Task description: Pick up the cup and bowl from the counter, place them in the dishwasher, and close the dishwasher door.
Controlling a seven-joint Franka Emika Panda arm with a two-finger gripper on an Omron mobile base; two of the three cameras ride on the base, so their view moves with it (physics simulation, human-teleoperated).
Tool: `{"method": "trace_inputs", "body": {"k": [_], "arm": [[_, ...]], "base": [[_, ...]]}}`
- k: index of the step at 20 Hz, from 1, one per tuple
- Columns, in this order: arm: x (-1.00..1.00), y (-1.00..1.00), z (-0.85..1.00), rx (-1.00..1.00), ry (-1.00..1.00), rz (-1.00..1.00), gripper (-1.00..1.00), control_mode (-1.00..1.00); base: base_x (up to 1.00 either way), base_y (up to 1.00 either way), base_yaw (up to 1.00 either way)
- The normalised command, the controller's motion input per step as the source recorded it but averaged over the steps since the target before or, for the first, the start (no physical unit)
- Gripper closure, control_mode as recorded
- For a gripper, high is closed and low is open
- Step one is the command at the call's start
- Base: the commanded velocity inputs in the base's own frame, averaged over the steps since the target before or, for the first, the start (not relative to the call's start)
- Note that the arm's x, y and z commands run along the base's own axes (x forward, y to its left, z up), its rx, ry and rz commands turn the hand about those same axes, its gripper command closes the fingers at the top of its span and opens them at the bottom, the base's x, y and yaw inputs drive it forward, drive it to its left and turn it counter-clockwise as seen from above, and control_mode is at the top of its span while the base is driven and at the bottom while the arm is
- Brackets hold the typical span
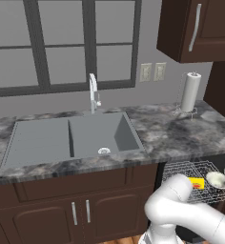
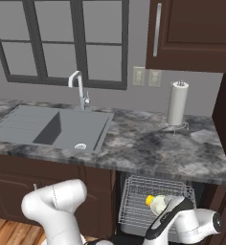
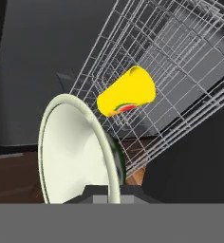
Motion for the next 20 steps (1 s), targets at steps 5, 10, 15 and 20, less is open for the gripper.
{"method": "trace_inputs", "body": {"k": [5,10,15,20], "arm": [[0.00,0.00,-0.52,-0.03,0.04,0.00,1.00,-1.00],[0.02,0.00,-0.32,0.00,0.03,0.00,1.00,-1.00],[0.22,-0.04,-0.21,-0.01,0.03,0.00,1.00,-1.00],[0.36,-0.07,-0.21,-0.01,0.05,0.00,1.00,-1.00]], "base": [[0.00,0.00,0.00],[0.00,0.00,0.00],[0.00,0.00,0.00],[0.00,0.00,0.00]]}}
